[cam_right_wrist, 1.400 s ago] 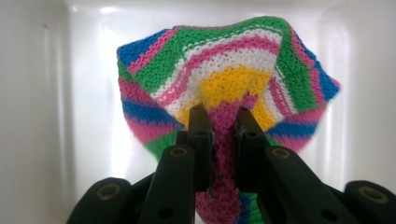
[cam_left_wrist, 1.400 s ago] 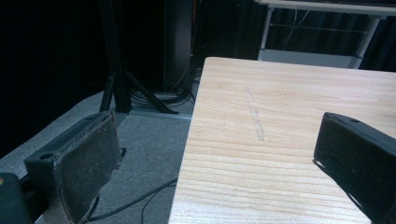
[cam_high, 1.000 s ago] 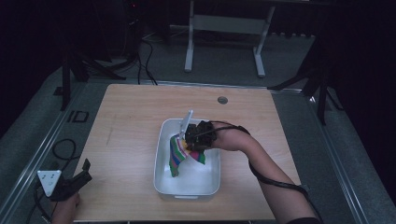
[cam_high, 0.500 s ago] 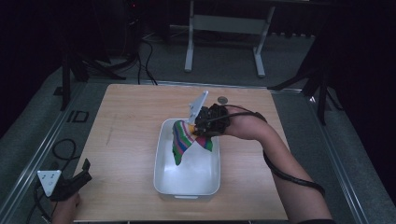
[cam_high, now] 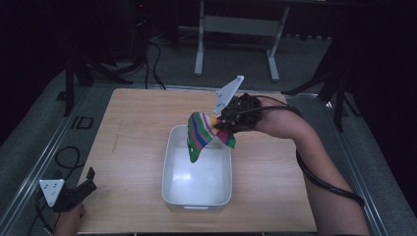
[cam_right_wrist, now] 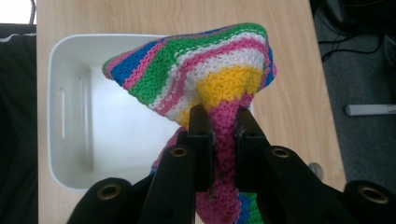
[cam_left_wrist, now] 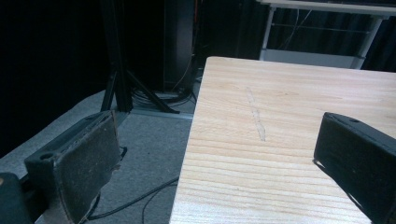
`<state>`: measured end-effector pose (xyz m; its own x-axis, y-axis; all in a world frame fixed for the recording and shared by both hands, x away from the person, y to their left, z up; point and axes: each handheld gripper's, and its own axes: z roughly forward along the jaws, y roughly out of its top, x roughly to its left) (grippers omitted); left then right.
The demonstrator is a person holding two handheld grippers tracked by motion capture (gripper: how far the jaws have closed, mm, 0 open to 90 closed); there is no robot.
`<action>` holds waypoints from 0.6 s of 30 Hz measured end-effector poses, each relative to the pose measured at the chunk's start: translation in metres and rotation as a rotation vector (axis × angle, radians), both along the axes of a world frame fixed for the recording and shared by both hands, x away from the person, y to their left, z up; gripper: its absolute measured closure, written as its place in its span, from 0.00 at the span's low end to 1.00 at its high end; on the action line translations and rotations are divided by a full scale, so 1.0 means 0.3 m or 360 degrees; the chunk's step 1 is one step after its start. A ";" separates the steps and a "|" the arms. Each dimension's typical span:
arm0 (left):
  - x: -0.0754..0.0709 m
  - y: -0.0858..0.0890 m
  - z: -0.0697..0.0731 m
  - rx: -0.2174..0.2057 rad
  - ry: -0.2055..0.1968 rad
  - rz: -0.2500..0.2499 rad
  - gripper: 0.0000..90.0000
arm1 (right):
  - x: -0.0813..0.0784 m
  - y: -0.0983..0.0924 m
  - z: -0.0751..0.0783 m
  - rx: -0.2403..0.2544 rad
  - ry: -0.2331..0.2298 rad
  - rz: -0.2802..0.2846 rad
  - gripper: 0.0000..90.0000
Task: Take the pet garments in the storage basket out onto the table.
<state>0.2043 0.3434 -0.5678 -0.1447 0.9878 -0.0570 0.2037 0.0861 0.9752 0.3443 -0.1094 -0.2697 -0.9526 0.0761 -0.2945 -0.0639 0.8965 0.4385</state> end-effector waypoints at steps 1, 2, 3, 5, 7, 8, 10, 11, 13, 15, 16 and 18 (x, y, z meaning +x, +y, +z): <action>0.000 0.000 0.000 0.0001 -0.0001 0.0000 0.01 | 0.000 -0.010 0.007 0.0009 -0.0006 0.0000 0.89; 0.000 0.000 0.000 0.0001 -0.0001 0.0000 0.01 | 0.000 -0.010 0.007 0.0009 -0.0006 0.0000 0.89; 0.000 0.000 0.000 0.0003 -0.0001 0.0000 0.01 | -0.003 -0.031 0.018 0.0019 -0.0011 -0.0017 0.89; 0.000 0.000 0.000 0.0003 -0.0001 -0.0001 0.01 | -0.003 -0.054 0.026 0.0028 -0.0013 -0.0029 0.89; 0.000 0.000 0.000 0.0002 0.0000 -0.0001 0.01 | -0.002 -0.080 0.032 0.0032 -0.0014 -0.0048 0.89; 0.000 0.000 0.000 0.0002 0.0000 -0.0001 0.01 | -0.002 -0.094 0.034 0.0039 -0.0019 -0.0061 0.89; 0.000 0.000 0.000 0.0003 0.0000 0.0000 0.01 | -0.001 -0.124 0.039 0.0050 -0.0016 -0.0079 0.89; 0.000 0.000 0.000 0.0003 0.0001 -0.0001 0.01 | 0.000 -0.139 0.041 0.0062 -0.0023 -0.0094 0.89; 0.001 -0.001 0.000 0.0001 -0.0001 0.0001 0.01 | 0.002 -0.172 0.045 0.0064 -0.0027 -0.0116 0.89; 0.001 -0.001 0.000 0.0001 -0.0002 0.0001 0.01 | 0.004 -0.207 0.048 0.0078 -0.0018 -0.0149 0.89; 0.001 -0.001 0.000 0.0000 -0.0002 0.0003 0.01 | 0.003 -0.225 0.048 0.0069 -0.0023 -0.0163 0.89; 0.001 -0.001 0.000 0.0001 -0.0002 0.0001 0.01 | 0.004 -0.260 0.050 0.0082 -0.0023 -0.0193 0.89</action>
